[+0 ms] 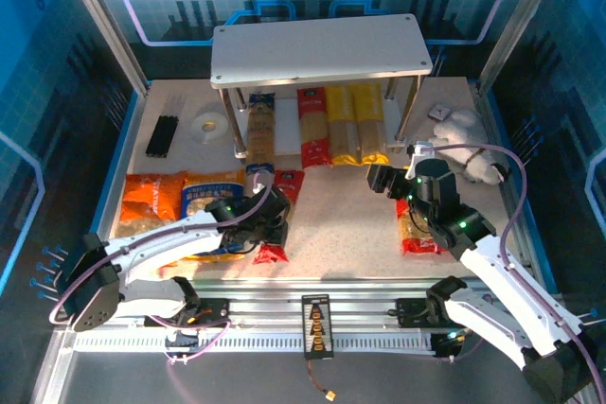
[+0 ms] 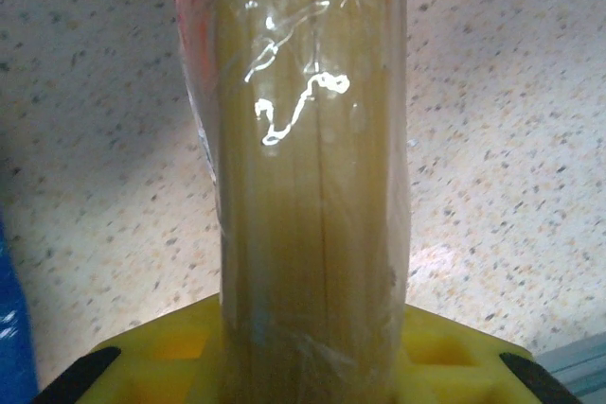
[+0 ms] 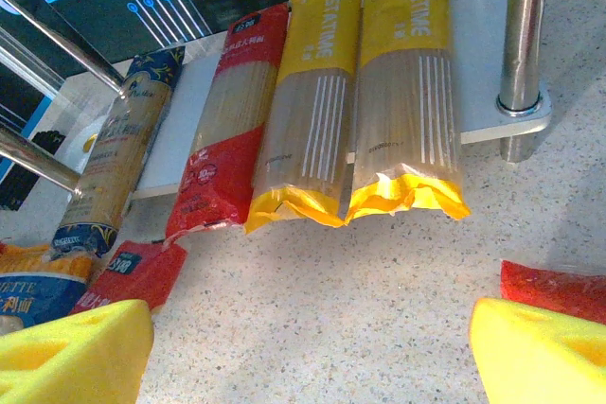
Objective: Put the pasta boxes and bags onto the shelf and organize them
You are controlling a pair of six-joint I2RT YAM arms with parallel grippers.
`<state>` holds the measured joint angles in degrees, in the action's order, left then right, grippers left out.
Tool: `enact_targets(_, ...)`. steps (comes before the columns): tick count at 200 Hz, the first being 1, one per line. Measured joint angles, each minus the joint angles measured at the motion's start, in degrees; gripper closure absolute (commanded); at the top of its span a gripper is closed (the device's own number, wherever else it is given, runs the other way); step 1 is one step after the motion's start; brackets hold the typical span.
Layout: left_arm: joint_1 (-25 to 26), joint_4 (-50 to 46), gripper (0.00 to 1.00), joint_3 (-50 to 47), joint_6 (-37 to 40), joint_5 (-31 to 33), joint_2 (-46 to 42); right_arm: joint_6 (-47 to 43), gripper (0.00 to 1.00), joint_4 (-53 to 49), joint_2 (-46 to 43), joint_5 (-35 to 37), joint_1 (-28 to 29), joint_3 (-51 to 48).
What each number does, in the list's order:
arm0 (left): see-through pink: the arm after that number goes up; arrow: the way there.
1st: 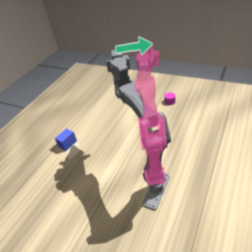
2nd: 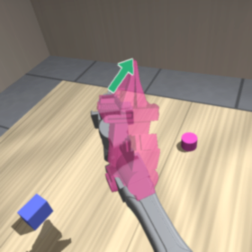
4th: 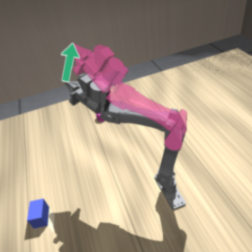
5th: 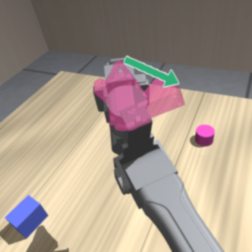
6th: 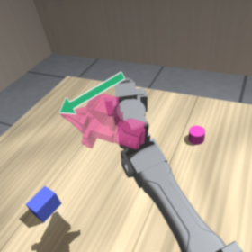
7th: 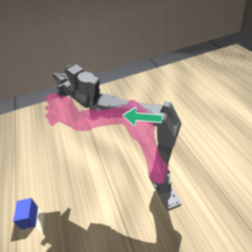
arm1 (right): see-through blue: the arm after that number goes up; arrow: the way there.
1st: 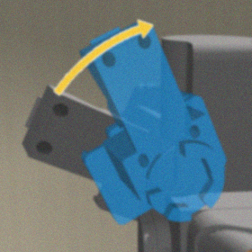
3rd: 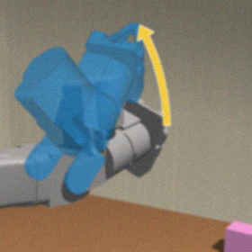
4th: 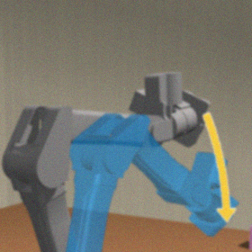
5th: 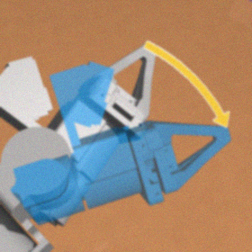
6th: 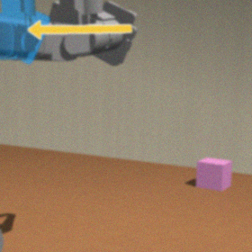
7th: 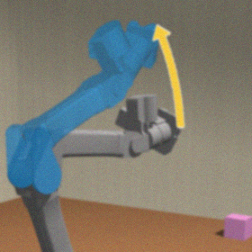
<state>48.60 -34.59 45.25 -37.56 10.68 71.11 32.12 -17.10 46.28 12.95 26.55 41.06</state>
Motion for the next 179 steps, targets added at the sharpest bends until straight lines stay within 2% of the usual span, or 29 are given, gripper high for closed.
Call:
enact_targets(63,0.00,-6.56,1.00,0.00,-0.07,-0.07,-7.34,0.00,0.12,-0.04,-0.68,-0.39,0.00,0.00)
enact_targets(110,0.00,-8.00,1.00,1.99,-0.02,-1.95,-8.24,0.00,0.12,-0.04,-0.70,-0.63,0.00,0.00)
enact_targets(179,0.00,-3.61,1.00,5.20,0.61,0.28,-10.80,0.00,0.12,-0.07,-0.94,-1.46,0.00,0.00)
